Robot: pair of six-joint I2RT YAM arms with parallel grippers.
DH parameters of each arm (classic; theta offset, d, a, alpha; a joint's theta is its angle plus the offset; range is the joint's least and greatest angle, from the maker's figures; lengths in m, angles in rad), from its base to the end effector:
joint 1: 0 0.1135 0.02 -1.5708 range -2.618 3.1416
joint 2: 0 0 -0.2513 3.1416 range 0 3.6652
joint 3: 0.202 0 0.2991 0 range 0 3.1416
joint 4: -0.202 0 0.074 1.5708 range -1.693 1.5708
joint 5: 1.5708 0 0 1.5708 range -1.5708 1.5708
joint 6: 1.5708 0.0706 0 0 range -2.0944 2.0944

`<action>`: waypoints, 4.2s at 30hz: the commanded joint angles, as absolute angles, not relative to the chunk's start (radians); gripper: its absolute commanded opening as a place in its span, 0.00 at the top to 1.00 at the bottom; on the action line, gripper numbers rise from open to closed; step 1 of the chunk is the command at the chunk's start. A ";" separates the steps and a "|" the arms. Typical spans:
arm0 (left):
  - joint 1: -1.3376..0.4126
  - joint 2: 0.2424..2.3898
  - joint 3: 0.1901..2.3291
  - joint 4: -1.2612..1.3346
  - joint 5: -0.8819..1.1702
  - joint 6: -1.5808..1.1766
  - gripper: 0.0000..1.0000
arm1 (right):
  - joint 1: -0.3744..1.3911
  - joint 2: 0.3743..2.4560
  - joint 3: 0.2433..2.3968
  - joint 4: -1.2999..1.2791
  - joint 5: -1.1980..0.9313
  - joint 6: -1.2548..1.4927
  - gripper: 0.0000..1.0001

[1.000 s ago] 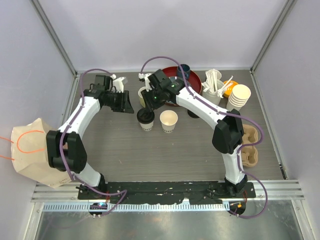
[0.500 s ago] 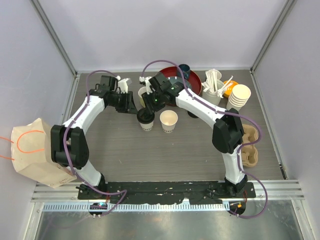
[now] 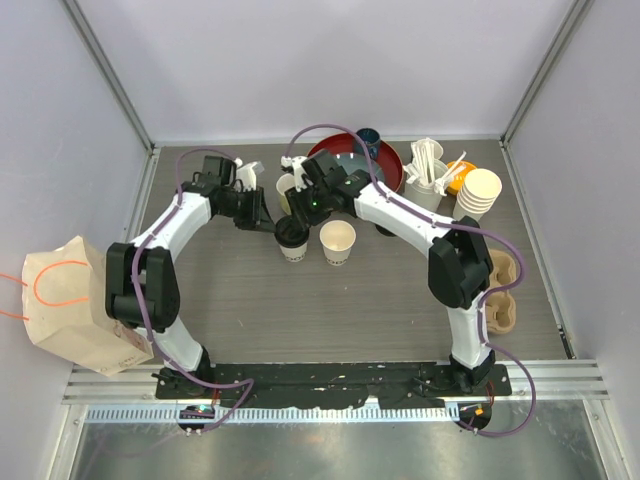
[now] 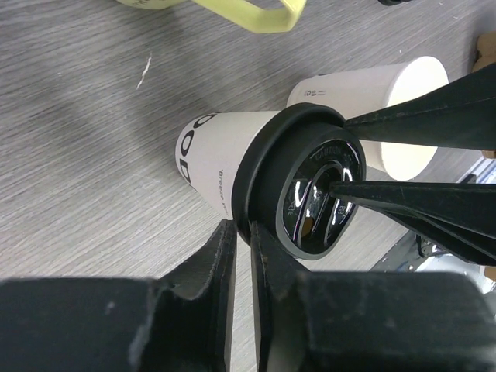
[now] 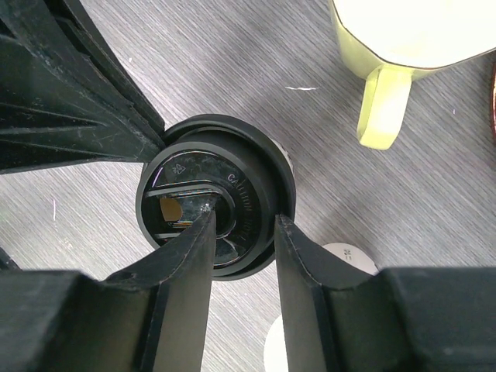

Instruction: Pack the takeout coffee

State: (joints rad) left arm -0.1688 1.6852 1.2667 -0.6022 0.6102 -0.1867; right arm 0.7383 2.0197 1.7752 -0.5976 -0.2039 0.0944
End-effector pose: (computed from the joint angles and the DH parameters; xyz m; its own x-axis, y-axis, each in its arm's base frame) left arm 0.3971 -0.1087 0.1865 -0.9061 0.0001 -0.4230 0.2695 0.7710 -0.5770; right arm 0.3773 0.3627 0.2204 -0.6209 -0.4401 -0.6487 -0.7034 0.6781 0.2132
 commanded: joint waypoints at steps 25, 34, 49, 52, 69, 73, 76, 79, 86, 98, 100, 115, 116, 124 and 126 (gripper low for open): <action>-0.176 1.774 1.226 -0.724 0.632 -0.156 1.00 | 0.732 1.965 1.511 -0.442 -0.276 0.124 0.71; -0.161 1.684 1.301 -0.735 0.738 -0.135 0.87 | 0.762 1.965 1.611 -0.460 -0.267 0.112 0.64; -0.091 1.641 1.315 -0.719 0.805 -0.152 0.67 | 0.765 1.974 1.707 -0.517 -0.265 0.101 0.48; -0.098 1.649 1.322 -0.710 0.779 -0.152 0.67 | 0.765 1.974 1.727 -0.525 -0.244 0.097 0.41; -0.135 1.707 1.371 -0.663 0.669 -0.132 0.72 | 0.787 1.890 1.661 -0.515 -0.158 0.164 0.49; -0.149 1.720 1.365 -0.660 0.683 -0.130 0.74 | 0.792 1.891 1.626 -0.502 -0.156 0.178 0.52; -0.163 1.721 1.341 -0.652 0.672 -0.130 0.74 | 0.793 1.891 1.615 -0.491 -0.163 0.184 0.59; -0.163 1.738 1.328 -0.656 0.670 -0.133 0.76 | 0.793 1.902 1.614 -0.491 -0.160 0.181 0.67; -0.164 1.758 1.286 -0.686 0.680 -0.109 0.83 | 0.793 1.899 1.588 -0.486 -0.144 0.178 0.75; -0.163 1.756 1.233 -0.649 0.561 -0.072 0.87 | 0.821 1.875 1.555 -0.453 -0.084 0.158 0.87; -0.164 1.747 1.233 -0.649 0.566 -0.072 0.87 | 0.822 1.873 1.549 -0.450 -0.078 0.156 0.87; -0.163 1.753 1.301 -0.681 0.583 -0.072 0.84 | 0.822 1.885 1.529 -0.431 -0.069 0.161 0.99; -0.163 1.746 1.314 -0.684 0.589 -0.077 0.82 | 0.824 1.885 1.534 -0.431 -0.063 0.160 0.99; -0.124 1.698 1.442 -0.686 0.603 -0.132 0.70 | 0.833 1.875 1.568 -0.434 -0.034 0.140 0.99; -0.115 1.697 1.451 -0.686 0.584 -0.130 0.69 | 0.833 1.876 1.578 -0.436 -0.029 0.138 0.99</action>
State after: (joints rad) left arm -0.1413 1.7248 1.3937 -0.6853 0.6209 -0.1234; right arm 0.8192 1.8915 1.5448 -0.3988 -0.0719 0.1635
